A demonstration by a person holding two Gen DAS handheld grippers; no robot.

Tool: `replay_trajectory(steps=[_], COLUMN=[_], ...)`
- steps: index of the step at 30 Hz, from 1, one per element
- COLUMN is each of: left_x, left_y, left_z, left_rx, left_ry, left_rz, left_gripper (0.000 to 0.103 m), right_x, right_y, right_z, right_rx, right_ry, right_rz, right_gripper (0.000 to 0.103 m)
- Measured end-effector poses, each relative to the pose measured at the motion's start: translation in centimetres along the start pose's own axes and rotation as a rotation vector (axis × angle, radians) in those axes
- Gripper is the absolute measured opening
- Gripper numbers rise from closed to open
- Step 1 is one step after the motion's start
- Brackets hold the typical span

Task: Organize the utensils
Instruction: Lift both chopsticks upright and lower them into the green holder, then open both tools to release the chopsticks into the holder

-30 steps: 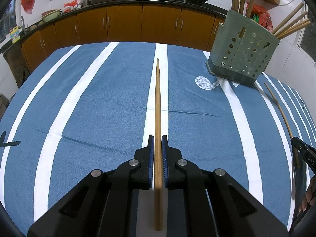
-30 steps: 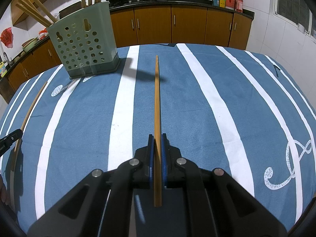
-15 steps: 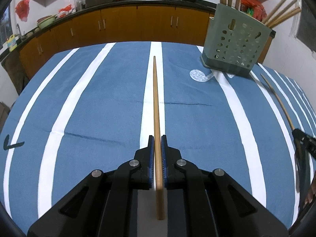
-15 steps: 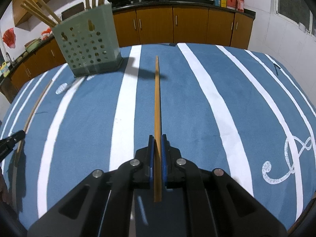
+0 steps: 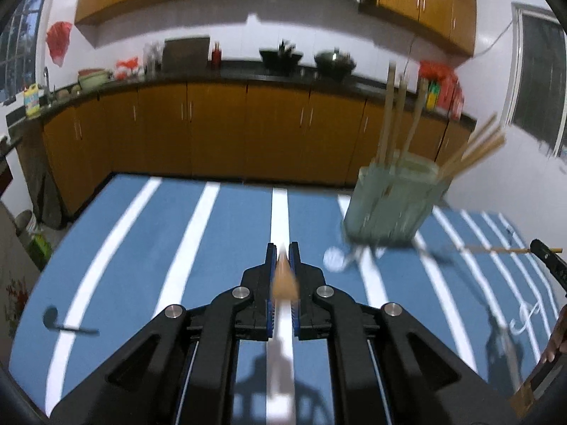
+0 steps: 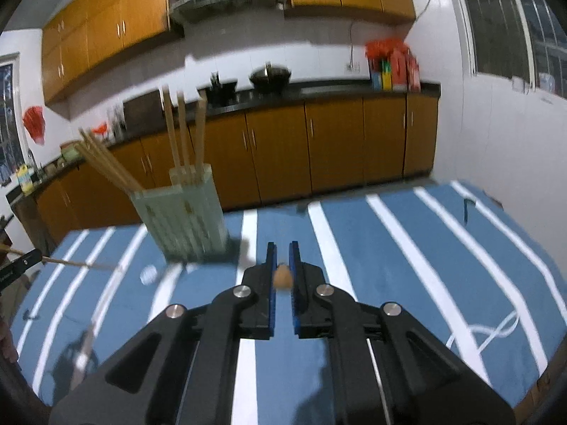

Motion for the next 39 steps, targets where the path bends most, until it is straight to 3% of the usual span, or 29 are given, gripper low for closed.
replay_trajectory(steps=[7,14,20,26,32,39], left_x=[4.2,7.5,11.9,16.4,18.1,15.5], left_y=[-0.5,-3.9,-8.2,-11.6,-12.8,-12.5], left_z=[0.7,2.5,4.6,5.3,2.3,-2.3], left_rx=[-0.04,-0.12,-0.202,-0.237,-0.195,-0.191], left_ry=[-0.064,-0.135,-0.262,-0.386,-0.425,-0.346], left_rz=[0.023,-0.013,-0.029,-0.035,-0.039,-0.033], left_gripper=[0.007,0.007,0.007,0.007,0.007,0.007], right_x=[4.1,9.0,14.8,18.3,19.2,17.3], right_y=[0.5,3.7,7.9,10.3,11.4,11.5], right_z=[1.6,4.9,8.1,7.6,3.6,-1.8], right_rx=[0.056,0.197,0.285,0.281,0.268,0.243], right_ry=[-0.078,-0.174,-0.339,-0.454,-0.451,-0.353], right_rz=[-0.031,-0.047,-0.026,-0.006,0.006,0.018], right_gripper=[0.008,0.008,0.008,0.008,0.008,0.008])
Point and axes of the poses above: each gripper's, at about its wrist camera, not at the fingertips, and z roughly against the way its jaws point, y to its left, x to its top, the point moved 10 cm from there along -z, roughly the way its jaws point, and after that the axes turned 2 degrees about -z, right-handed, at the moved point
